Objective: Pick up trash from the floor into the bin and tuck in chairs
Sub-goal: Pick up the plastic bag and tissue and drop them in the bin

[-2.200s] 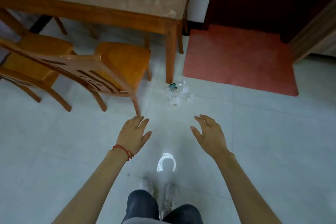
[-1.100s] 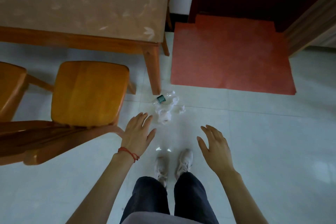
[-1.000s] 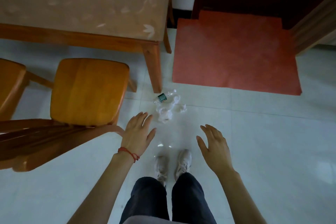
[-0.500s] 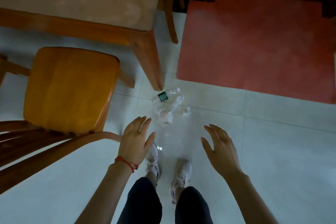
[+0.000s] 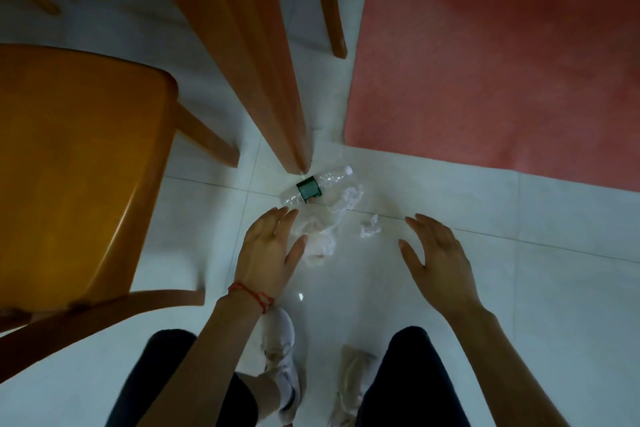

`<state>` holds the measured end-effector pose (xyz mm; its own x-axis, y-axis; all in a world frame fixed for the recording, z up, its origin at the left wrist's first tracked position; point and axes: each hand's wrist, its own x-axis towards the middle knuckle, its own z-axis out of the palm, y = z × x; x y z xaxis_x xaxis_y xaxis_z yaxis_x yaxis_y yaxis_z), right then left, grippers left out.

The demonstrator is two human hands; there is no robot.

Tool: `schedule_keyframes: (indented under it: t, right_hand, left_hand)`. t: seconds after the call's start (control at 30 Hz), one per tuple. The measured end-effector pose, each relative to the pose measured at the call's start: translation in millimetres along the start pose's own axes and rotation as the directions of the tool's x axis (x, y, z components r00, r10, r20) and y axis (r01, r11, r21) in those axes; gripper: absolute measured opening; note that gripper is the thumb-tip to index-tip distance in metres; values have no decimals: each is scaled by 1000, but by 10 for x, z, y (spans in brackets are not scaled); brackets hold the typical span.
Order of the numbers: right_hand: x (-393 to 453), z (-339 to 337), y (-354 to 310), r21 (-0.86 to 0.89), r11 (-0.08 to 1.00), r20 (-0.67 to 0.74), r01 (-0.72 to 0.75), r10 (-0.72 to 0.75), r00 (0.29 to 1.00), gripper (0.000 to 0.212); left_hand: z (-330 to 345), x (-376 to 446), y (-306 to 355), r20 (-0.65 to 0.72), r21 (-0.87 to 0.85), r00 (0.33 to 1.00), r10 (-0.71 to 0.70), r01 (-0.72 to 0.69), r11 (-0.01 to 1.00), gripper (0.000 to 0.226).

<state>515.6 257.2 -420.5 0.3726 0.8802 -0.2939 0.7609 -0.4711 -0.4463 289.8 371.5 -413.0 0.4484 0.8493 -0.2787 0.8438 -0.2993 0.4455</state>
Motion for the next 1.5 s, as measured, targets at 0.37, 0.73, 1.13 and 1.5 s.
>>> schedule_keyframes:
  t: [0.37,0.73,1.13,1.5]
  right_hand:
    - [841,1363,810,-124,965,-14,230,-233,972,38]
    - [1140,2177,1282,-71,954,-7,292,-293,956,37]
    - [1056,2387,1390,30,970,-12,240,-240,971,37]
    - [1080,2549,1520,134,977,-31,163,-160,987,36]
  left_hand:
    - [1561,634,-915,-57,-182,985,-164,152,972,46]
    - [2628,982,-1363,4,-534,845,-535,454,713,73]
    - [2968,1208,-1537,192,-473,697,-691,682,557,71]
    - [3016,1101,-1438,257,-853,693,-673,490,179,33]
